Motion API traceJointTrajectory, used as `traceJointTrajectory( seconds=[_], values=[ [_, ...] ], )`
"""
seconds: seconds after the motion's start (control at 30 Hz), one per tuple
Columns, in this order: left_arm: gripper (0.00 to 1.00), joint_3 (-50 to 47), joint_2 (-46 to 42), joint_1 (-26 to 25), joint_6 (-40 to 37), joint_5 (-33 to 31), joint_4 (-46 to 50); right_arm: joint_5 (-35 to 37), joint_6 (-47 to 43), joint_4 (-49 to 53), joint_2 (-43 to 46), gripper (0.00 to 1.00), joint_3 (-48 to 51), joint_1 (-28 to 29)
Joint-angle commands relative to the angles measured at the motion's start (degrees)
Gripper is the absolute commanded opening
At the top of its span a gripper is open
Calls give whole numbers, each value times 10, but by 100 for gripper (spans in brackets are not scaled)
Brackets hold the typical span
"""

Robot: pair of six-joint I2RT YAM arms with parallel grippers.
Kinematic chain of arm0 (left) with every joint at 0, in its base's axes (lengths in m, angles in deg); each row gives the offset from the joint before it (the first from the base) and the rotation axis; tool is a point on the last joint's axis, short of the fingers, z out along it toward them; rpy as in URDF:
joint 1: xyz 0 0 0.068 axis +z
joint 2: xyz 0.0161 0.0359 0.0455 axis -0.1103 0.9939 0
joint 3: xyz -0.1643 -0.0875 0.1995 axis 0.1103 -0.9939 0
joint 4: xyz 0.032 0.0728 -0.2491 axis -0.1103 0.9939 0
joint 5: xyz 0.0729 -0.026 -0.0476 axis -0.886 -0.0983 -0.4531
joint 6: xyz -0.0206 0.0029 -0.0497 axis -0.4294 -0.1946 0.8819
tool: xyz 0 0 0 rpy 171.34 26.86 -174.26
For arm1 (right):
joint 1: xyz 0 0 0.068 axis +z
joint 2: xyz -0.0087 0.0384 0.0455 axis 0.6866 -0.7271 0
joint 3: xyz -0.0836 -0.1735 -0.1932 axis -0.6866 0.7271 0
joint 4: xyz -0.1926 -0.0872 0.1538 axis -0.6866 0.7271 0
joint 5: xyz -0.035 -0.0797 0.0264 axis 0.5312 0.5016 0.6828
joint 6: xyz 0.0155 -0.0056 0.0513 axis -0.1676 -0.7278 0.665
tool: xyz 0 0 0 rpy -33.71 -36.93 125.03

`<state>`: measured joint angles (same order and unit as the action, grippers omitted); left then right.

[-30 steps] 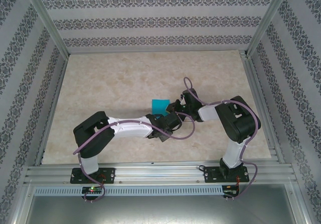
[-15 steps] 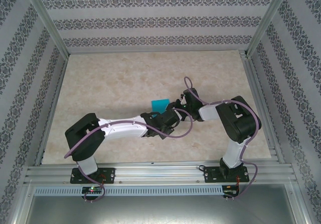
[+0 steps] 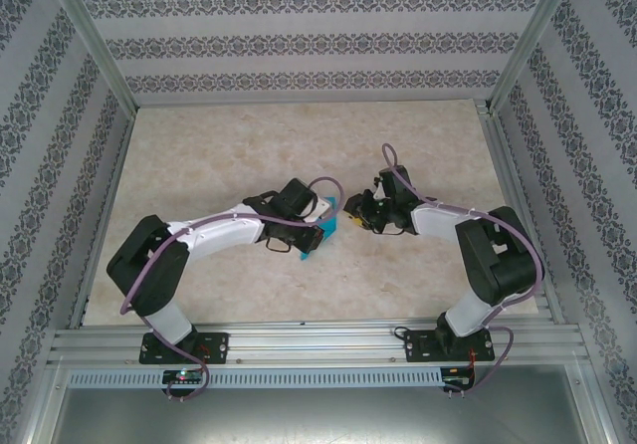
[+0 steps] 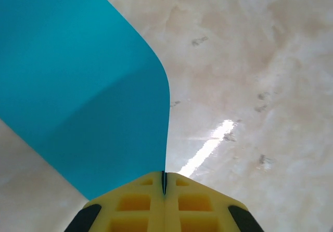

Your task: Fold a paper plane with a square sheet of paper (pick it up from the middle)

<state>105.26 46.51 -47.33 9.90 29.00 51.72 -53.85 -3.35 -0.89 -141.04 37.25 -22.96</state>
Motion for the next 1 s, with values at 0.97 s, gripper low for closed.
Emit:
traceJointTrajectory(
  seconds=[0.97],
  values=[
    [4, -13, 42, 65, 41, 144, -19, -7, -121, 123, -175, 14, -172, 57]
  ],
)
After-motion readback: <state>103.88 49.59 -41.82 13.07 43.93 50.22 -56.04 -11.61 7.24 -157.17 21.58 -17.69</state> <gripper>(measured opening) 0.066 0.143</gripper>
